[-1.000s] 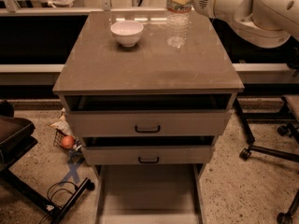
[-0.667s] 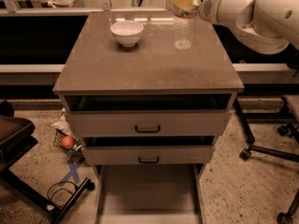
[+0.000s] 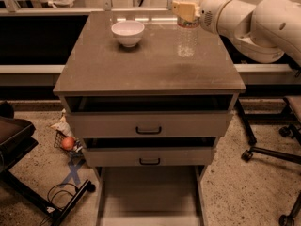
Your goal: Pick water bottle from bottom drawer and place on counter
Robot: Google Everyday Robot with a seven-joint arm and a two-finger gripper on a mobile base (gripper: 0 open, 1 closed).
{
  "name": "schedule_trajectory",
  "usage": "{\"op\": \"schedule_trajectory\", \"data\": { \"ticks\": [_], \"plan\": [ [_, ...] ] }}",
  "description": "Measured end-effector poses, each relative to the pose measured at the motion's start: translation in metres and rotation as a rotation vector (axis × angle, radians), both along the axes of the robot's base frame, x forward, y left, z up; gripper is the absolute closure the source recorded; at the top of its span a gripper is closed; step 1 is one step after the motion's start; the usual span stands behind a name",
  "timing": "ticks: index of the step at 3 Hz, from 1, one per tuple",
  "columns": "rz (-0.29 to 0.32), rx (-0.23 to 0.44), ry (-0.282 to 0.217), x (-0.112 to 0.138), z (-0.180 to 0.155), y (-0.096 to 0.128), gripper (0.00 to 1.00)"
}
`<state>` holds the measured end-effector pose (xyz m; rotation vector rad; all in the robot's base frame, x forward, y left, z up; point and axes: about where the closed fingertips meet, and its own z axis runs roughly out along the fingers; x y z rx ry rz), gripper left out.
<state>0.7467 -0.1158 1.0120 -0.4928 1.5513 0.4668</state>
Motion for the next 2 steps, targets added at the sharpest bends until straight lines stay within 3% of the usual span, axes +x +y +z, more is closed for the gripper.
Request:
{"op": "schedule_trajectory", "data": {
  "ticks": [2],
  "plan": [
    [-0.022,0.02,0.024,0.0,-0.036,-0.016,1.0]
  ]
}}
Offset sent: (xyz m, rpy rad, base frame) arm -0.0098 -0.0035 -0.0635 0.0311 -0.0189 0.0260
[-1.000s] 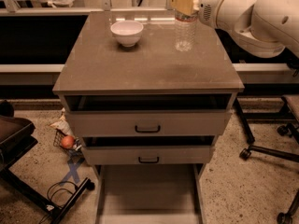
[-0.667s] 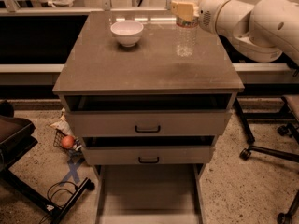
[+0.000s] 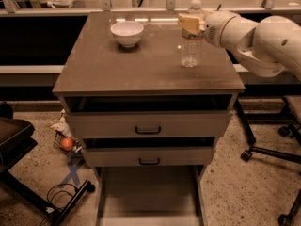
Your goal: Pick water bottle from bottom drawer and place on counter
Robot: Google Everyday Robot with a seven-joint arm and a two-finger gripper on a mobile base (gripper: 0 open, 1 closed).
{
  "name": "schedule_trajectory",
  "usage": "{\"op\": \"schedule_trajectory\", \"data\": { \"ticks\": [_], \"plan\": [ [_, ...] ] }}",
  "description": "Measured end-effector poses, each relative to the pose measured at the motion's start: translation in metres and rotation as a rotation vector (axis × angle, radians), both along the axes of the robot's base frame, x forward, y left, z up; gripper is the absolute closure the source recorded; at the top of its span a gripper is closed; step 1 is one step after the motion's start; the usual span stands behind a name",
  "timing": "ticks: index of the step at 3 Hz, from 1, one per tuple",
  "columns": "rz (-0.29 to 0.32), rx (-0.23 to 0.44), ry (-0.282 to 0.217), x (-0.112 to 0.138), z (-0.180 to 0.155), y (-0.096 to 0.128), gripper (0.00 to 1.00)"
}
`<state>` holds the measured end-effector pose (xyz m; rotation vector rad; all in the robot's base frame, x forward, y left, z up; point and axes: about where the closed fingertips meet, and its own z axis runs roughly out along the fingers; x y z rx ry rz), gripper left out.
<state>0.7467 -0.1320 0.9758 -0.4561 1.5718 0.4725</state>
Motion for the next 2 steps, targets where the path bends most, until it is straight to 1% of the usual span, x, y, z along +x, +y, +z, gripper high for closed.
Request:
{"op": "schedule_trajectory", "data": {
  "ticks": [1,2],
  "plan": [
    [0.025,0.03,-0.027,-0.004,-0.018,0.007,1.0],
    [0.04,0.046,-0.032,-0.006,-0.029,0.012,1.0]
  ]
}}
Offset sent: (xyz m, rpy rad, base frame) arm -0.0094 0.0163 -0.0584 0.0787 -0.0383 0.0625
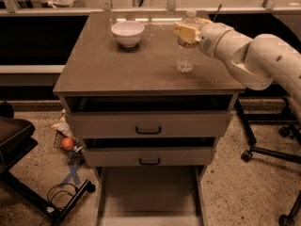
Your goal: Pick water bottle from bottom drawer and place on counter
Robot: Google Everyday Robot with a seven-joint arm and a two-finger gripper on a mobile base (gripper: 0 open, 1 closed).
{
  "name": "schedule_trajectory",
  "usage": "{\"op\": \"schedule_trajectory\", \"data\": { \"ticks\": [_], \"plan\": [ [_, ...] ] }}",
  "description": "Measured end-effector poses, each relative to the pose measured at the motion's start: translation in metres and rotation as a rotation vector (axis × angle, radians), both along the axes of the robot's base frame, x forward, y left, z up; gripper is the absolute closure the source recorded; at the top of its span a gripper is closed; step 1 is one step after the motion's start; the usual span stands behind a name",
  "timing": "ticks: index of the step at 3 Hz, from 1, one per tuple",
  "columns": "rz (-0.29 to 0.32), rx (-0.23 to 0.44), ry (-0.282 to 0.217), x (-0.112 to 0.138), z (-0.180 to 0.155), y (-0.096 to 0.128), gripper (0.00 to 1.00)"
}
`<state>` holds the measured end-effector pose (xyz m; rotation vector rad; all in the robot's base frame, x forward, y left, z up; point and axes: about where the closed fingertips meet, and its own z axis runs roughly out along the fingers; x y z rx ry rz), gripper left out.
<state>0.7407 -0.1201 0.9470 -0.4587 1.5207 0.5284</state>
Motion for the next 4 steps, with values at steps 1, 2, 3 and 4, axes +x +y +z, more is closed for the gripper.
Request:
{"op": "schedule_trajectory", "data": {
  "ticks": [1,2,3,4],
  "plan": [
    [0.0,0.0,0.0,0.0,0.0071,0.0,0.79],
    [0.0,0.0,0.0,0.0,0.0075,0.0,0.56],
    [0.004,0.0,0.0,0.0001,0.0079,0.0028,0.32],
    [0.008,0.001,-0.001,0.0001,0.0082,0.0055,0.09]
  ]
}}
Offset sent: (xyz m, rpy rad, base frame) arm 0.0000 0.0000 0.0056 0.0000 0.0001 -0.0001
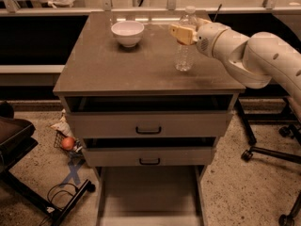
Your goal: Pick water bottle from bottom drawer and place on counter
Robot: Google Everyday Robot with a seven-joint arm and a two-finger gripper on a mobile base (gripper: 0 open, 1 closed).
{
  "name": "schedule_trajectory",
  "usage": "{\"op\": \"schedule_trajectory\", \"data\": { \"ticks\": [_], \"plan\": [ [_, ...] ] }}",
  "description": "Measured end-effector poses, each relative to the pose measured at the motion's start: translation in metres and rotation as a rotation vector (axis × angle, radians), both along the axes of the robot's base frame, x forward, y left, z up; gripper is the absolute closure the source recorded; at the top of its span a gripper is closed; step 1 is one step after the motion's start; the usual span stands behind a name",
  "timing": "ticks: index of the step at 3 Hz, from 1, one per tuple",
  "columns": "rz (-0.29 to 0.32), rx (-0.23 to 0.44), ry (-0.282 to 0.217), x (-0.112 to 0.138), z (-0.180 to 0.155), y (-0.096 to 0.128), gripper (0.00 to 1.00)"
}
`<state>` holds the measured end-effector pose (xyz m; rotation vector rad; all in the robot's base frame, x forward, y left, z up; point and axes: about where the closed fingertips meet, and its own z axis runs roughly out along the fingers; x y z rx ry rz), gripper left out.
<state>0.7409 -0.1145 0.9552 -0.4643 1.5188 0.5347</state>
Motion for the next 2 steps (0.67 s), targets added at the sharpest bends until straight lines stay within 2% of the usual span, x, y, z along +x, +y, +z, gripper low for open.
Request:
{"op": "schedule_trajectory", "data": {
  "ticks": [1,2],
  "plan": [
    [0.003,0.0,0.0,0.0,0.0003,0.0022,0.0],
    [0.003,0.0,0.0,0.0,0.0003,0.0023,0.0]
  ]
}}
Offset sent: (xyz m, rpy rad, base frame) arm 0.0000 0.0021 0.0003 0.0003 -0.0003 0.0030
